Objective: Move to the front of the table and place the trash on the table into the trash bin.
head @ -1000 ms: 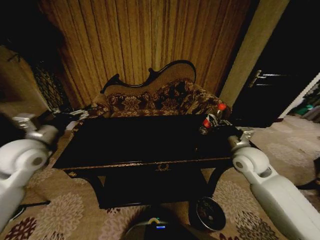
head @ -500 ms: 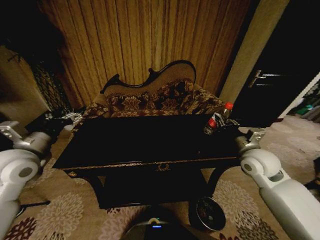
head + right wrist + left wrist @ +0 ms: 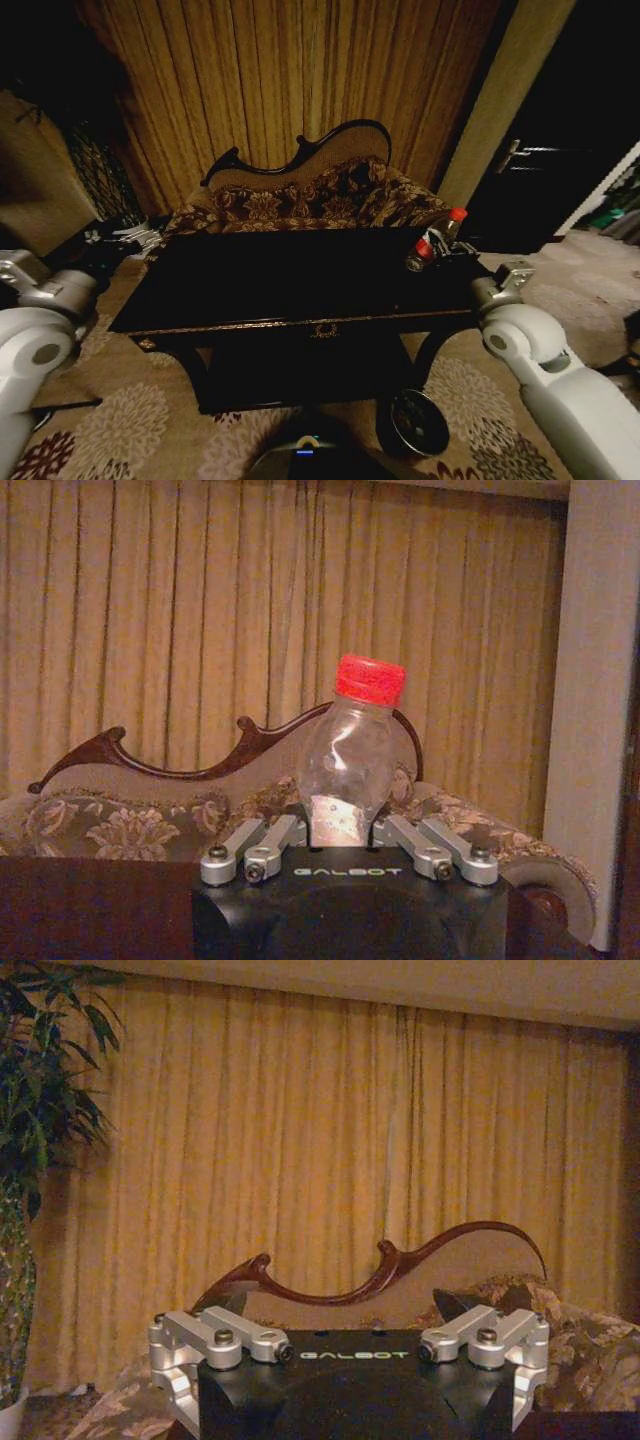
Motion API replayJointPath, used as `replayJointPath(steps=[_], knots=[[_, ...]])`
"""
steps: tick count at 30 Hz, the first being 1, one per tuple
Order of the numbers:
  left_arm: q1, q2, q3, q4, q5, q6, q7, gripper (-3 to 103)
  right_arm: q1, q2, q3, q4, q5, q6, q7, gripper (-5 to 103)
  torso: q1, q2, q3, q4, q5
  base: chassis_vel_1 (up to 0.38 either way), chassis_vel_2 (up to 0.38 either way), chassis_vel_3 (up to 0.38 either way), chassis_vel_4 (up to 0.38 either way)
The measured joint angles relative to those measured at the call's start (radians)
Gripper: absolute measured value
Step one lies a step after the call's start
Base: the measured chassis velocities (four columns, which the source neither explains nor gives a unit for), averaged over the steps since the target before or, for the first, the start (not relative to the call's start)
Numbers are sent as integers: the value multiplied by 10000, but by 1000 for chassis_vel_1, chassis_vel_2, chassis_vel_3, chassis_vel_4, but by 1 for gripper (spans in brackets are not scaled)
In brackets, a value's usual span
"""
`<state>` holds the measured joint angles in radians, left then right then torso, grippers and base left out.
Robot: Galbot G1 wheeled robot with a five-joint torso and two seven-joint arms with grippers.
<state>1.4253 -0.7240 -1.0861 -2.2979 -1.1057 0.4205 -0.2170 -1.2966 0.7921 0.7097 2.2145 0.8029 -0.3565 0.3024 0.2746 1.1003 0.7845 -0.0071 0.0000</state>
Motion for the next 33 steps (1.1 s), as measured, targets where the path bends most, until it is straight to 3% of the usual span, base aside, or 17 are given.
replayJointPath(steps=[6, 15, 33], knots=[[35, -85, 70, -41, 23, 1, -30, 100, -73, 23, 37, 54, -43, -3, -221, 25, 1, -2, 0, -2, -1, 113, -120, -115, 118], [151, -247, 13, -299, 109, 824, -997, 100, -118, 34, 41, -60, -27, 14, -351, 25, -2, 0, -1, 2, -1, 161, -165, -146, 161], [385, -655, 233, -382, 590, 822, -988, 100, -330, 587, -478, -533, -681, 412, -725, 24, -1, -1, 0, -5, 0, 142, -148, -144, 140]])
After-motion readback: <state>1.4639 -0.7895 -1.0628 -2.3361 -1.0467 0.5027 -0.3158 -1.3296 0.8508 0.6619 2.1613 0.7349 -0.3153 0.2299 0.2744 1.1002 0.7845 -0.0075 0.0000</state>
